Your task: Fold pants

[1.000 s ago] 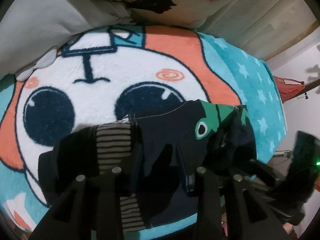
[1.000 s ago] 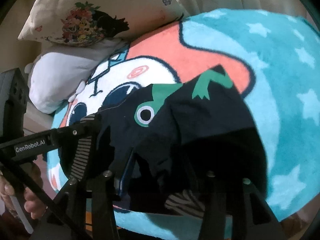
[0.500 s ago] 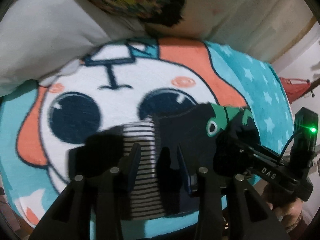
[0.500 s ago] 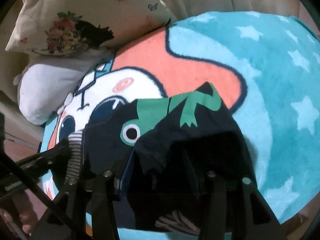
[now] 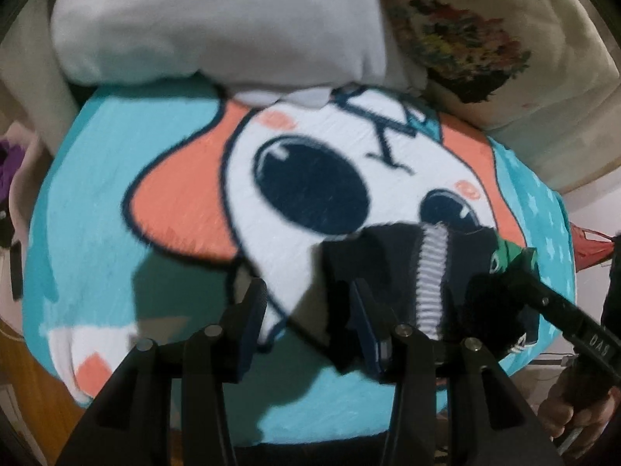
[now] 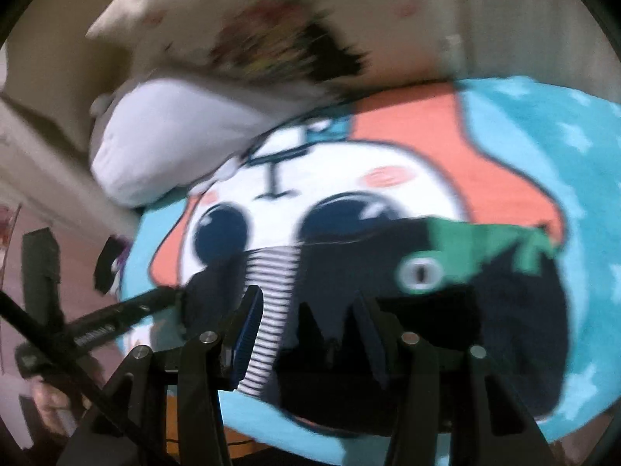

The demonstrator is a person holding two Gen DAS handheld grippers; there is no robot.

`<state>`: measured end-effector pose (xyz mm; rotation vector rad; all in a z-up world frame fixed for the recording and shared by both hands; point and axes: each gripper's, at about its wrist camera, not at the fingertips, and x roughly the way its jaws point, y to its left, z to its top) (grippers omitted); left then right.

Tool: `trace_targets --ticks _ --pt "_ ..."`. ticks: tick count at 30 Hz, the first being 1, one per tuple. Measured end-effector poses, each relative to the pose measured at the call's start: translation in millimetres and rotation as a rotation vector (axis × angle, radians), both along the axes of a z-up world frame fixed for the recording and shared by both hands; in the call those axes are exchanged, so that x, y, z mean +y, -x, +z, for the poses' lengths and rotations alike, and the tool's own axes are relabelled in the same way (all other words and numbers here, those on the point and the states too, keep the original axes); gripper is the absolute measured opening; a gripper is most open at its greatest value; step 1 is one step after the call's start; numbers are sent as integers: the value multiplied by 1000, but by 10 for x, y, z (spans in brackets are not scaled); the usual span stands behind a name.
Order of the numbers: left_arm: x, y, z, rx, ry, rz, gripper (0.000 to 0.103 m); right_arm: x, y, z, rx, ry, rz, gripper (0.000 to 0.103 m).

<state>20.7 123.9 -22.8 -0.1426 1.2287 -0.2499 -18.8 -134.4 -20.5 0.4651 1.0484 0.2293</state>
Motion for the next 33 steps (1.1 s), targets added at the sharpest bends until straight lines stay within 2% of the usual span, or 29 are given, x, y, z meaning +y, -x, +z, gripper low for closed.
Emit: trace_targets --ticks 5,10,15,19,20,21,23,24,27,29,33 --pt "180 106 -183 42 35 22 43 558 -309 -61 63 -20 129 57" --pt "337 152 -318 74 62 50 43 1068 -556 -163 124 52 221 60" --pt "483 196 -377 85 91 72 44 1474 -778 -339 178 196 276 71" --pt "566 237 -390 86 120 76 44 1667 -849 -485 219 333 298 72" --pt "573 245 -385 84 124 74 44 1695 -848 -510 218 362 299 68" --pt "574 248 -381 82 126 71 45 1710 -841 -514 210 382 292 57" --pt "563 257 -372 78 136 60 49 1689 -828 -491 198 404 274 48" --pt "562 263 -367 76 142 56 51 1624 -829 -470 194 362 260 42" --pt "511 248 -366 71 172 26 51 1416 -837 -427 197 244 220 34" --pt "443 236 -362 69 190 -3 51 1276 -830 -399 203 159 196 33" --pt "245 216 -331 56 217 -72 55 1162 -805 -372 207 94 179 31"
